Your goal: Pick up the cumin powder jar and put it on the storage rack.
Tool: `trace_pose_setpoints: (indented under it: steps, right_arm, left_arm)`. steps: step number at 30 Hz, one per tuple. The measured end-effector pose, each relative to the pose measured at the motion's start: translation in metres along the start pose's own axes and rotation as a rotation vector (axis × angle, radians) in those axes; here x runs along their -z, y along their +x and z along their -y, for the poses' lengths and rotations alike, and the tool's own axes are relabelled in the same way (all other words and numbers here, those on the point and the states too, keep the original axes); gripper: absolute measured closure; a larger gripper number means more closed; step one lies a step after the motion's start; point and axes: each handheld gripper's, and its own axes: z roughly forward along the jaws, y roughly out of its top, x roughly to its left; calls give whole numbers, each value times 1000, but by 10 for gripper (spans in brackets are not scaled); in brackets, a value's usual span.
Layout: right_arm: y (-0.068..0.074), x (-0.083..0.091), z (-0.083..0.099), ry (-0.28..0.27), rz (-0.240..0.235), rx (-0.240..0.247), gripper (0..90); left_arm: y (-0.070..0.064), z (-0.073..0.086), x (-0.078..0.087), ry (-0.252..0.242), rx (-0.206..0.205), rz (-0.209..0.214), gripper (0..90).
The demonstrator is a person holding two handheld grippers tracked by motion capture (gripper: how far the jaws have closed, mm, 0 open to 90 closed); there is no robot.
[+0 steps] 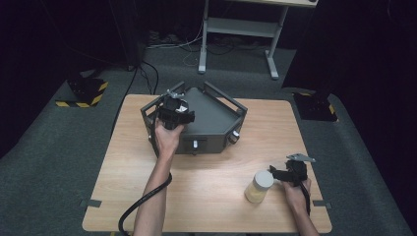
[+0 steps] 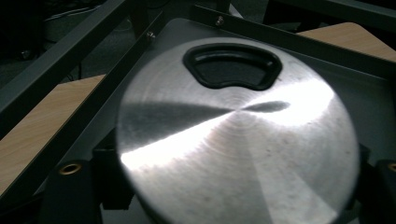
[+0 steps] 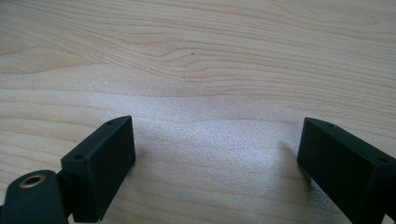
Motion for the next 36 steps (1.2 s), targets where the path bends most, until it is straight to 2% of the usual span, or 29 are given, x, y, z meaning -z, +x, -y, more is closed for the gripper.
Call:
trace_pose_setpoints:
  steps: [8, 10, 14, 19, 23, 28, 31, 36]
  right_arm:
    - [0, 0, 0, 0, 0, 0, 107]
    - [0, 0, 0, 0, 0, 0, 108]
    - [0, 0, 0, 0, 0, 0, 108]
    - [0, 0, 0, 0, 0, 0, 108]
    - [0, 0, 0, 0, 0, -2, 108]
    - [0, 0, 0, 0, 0, -1, 107]
    - [0, 0, 0, 1, 0, 0, 108]
    - [0, 0, 0, 1, 0, 0, 107]
  left_arm:
    - [-3, 7, 14, -41, 7, -11, 40]
    - [-3, 9, 19, -45, -7, -10, 25]
    - [-2, 16, 31, -60, -17, -17, 8]
    - [4, 26, 41, -70, -21, 22, 6]
    - [5, 36, 49, -78, -32, 35, 5]
    - [4, 44, 56, -78, -43, 46, 5]
    - [2, 52, 59, -66, -67, 45, 5]
    - [4, 64, 62, -63, -72, 62, 5]
